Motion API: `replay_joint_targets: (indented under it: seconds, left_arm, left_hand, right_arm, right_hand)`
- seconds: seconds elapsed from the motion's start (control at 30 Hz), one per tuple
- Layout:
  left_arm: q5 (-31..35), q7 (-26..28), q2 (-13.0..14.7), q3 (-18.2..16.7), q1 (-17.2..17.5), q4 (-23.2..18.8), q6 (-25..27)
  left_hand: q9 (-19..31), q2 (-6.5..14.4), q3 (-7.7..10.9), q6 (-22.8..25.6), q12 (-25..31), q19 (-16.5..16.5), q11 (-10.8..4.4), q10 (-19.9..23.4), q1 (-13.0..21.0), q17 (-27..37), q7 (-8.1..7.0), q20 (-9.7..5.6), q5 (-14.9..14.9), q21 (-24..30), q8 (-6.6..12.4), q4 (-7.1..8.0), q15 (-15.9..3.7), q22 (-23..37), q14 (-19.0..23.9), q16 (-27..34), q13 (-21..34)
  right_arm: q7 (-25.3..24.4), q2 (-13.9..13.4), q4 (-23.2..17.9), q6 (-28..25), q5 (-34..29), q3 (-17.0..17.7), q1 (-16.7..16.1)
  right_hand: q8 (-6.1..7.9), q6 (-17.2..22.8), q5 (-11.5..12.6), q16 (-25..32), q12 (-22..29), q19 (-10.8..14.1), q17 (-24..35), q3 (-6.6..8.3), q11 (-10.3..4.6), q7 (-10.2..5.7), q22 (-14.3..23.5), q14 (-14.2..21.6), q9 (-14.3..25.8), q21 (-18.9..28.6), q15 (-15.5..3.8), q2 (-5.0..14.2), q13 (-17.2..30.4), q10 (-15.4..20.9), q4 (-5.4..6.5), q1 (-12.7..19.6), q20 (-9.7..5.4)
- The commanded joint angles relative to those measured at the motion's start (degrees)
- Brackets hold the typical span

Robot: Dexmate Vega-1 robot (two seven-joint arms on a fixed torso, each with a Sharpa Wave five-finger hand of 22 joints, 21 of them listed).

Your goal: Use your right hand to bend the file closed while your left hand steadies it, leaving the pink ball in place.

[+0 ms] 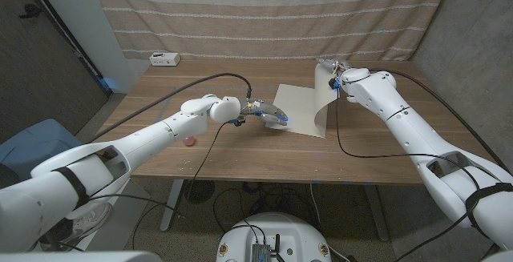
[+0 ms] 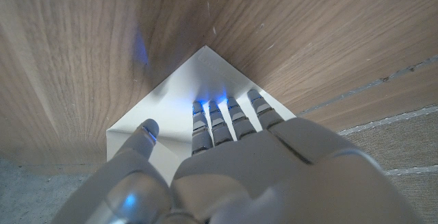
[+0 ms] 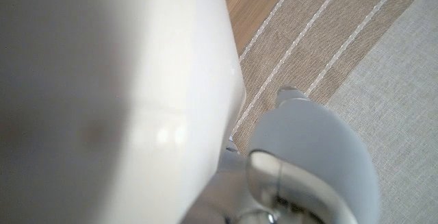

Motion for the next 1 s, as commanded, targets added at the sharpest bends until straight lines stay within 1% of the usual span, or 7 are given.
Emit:
replay_joint_targets:
  seconds: [0.03,0.33,0.47,0.6,0.7,0.9,1.0]
  left_arm:
    - [0.50,0.11,0.12,-0.02,0.11,-0.53,0.40]
    - [0.53,0.13,0.34,-0.16,0.41,-0.97,0.55]
    - [0.66,0.32,0.48,-0.23,0.55,-1.19,0.50]
    - [0.72,0.32,0.59,-0.33,0.66,-1.44,0.56]
    - [0.75,0.34,0.66,-0.41,0.77,-1.64,0.65]
    - [0.78,0.26,0.72,-0.49,0.90,-1.87,0.63]
    - [0.99,0.23,0.72,-0.45,0.89,-2.02,0.66]
  left_hand:
    - [0.09,-0.16,0.23,-0.91,-0.17,0.45,-0.11,-0.51,0.11,0.06,-0.10,-0.03,0.33,0.25,-0.38,-0.25,-1.42,0.32,-0.33,-0.03,0.21]
    - [0.09,0.00,0.32,-1.33,-0.21,0.39,-0.15,-0.77,0.18,0.05,-0.24,-0.03,0.35,0.19,-0.35,-0.30,-1.43,0.32,-0.52,-0.01,0.21]
    - [0.09,0.04,0.36,-1.40,-0.17,0.42,-0.33,-0.76,0.22,0.04,-0.25,-0.02,0.35,0.18,-0.29,-0.33,-1.42,0.33,-0.59,0.01,0.21]
    - [0.09,0.07,0.39,-1.40,-0.17,0.42,-0.23,-0.81,0.25,0.04,-0.18,-0.02,0.35,0.16,-0.22,-0.36,-1.42,0.33,-0.59,0.05,0.22]
    - [0.09,0.09,0.41,-1.41,-0.15,0.42,-0.24,-0.81,0.26,0.04,-0.17,-0.03,0.35,0.15,-0.19,-0.38,-1.43,0.33,-0.62,0.05,0.22]
    - [0.09,0.14,0.45,-1.45,-0.12,0.42,-0.17,-0.82,0.29,0.03,-0.21,-0.03,0.35,0.13,-0.13,-0.41,-1.45,0.33,-0.63,0.09,0.22]
    - [0.09,0.17,0.47,-1.49,-0.12,0.43,-0.20,-0.86,0.31,0.03,-0.20,-0.02,0.35,0.12,-0.12,-0.42,-1.45,0.33,-0.66,0.09,0.22]
  right_arm:
    - [7.16,-1.06,3.24,11.70,9.31,2.19,-2.64]
    - [15.82,0.47,8.14,21.72,16.05,3.36,-3.71]
    - [20.83,2.31,11.13,25.35,20.56,4.43,-3.90]
    - [26.90,4.25,14.83,28.28,25.27,5.61,-3.66]
    - [29.45,4.70,16.32,30.94,26.02,5.64,-3.61]
    - [34.71,5.62,19.19,34.81,28.16,6.16,-3.40]
    - [34.68,4.79,18.78,35.62,27.35,5.72,-3.55]
  right_hand:
    - [0.08,-0.60,0.36,-0.24,0.33,-2.14,-0.34,-3.03,0.49,-0.37,0.05,-1.51,0.15,-1.98,2.23,-1.14,0.11,-0.54,0.79,-6.50,3.07]
    - [0.45,0.39,2.05,-2.10,0.49,-9.69,-1.78,-8.23,0.15,-2.87,-0.02,-13.90,-0.08,-7.66,3.10,-0.86,-0.13,-0.02,0.74,-19.23,3.58]
    - [0.26,0.73,3.14,-1.62,0.22,-17.85,-3.44,-10.19,-1.35,-4.08,-0.14,-19.58,-0.33,-12.99,3.56,0.26,-0.39,-0.77,0.21,-24.36,2.20]
    - [-0.02,0.24,3.86,-1.95,-0.09,-23.96,-4.73,-10.89,-3.00,-5.35,-0.11,-24.89,-0.46,-16.86,3.15,0.78,-0.52,-1.73,-0.32,-25.88,2.03]
    - [0.04,0.24,4.25,-1.66,0.58,-24.65,-5.47,-10.82,-7.12,-6.22,-0.07,-26.56,-0.54,-17.93,2.66,1.35,-0.58,0.08,-0.77,-25.88,2.43]
    - [0.08,0.46,4.55,-1.83,0.47,-26.71,-6.54,-10.45,-10.29,-7.39,-0.05,-29.50,-0.63,-19.70,2.09,1.50,-0.69,0.69,-1.84,-24.71,2.77]
    - [-0.50,-1.71,4.45,-1.44,-0.16,-29.50,-8.00,-10.61,-6.21,-9.95,-0.01,-31.59,-0.68,-22.08,2.58,0.46,-0.77,-0.76,-3.12,-23.45,3.90]
